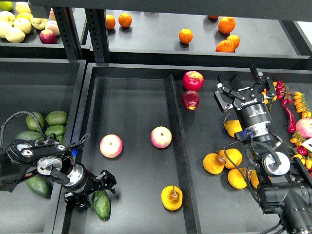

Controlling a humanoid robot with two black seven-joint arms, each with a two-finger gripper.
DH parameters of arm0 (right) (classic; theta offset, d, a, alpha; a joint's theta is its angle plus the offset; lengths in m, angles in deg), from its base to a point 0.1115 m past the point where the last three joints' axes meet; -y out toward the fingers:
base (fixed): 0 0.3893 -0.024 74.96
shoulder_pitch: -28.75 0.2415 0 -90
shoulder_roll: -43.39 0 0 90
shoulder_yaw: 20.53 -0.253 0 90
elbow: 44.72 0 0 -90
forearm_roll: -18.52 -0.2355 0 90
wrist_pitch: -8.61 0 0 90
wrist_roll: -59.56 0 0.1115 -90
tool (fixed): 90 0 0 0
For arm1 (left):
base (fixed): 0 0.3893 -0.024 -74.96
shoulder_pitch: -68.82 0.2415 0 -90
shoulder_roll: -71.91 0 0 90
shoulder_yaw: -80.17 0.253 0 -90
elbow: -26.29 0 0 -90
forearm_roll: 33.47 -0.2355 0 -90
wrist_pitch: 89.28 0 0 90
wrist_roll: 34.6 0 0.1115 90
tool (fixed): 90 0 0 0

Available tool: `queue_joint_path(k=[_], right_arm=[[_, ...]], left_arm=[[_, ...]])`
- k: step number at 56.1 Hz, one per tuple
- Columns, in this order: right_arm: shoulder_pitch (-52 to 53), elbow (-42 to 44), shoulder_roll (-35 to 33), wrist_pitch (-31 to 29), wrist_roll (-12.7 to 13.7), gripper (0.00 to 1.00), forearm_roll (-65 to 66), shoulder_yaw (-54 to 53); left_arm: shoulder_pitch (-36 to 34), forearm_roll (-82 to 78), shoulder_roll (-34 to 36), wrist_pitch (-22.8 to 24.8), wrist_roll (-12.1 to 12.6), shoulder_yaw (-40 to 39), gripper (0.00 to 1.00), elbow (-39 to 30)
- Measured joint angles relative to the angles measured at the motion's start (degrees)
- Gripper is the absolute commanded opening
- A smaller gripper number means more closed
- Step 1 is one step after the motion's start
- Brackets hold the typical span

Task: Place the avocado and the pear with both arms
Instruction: 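Lower the left gripper onto the avocado and close it, then carry the avocado to the avocado pile and open the left gripper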

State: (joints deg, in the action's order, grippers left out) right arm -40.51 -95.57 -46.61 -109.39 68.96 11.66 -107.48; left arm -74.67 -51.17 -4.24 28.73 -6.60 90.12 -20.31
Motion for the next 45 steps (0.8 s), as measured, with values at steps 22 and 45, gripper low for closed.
queue_joint_path(k=[22,45], right_arm=[[-0.08,0.05,0.0,0.0,0.09,1.0,0.0,-0.06],[-0.09,0.06,0.0,0.0,0.17,1.0,0.02,0.1]], left_arm=[[0.27,-0.94,0.02,0.01,-0.01,-0.5,0.34,0.38],[-8.99,3.85,3.11,0.0,0.01,-3.16,0.34,-2.7]])
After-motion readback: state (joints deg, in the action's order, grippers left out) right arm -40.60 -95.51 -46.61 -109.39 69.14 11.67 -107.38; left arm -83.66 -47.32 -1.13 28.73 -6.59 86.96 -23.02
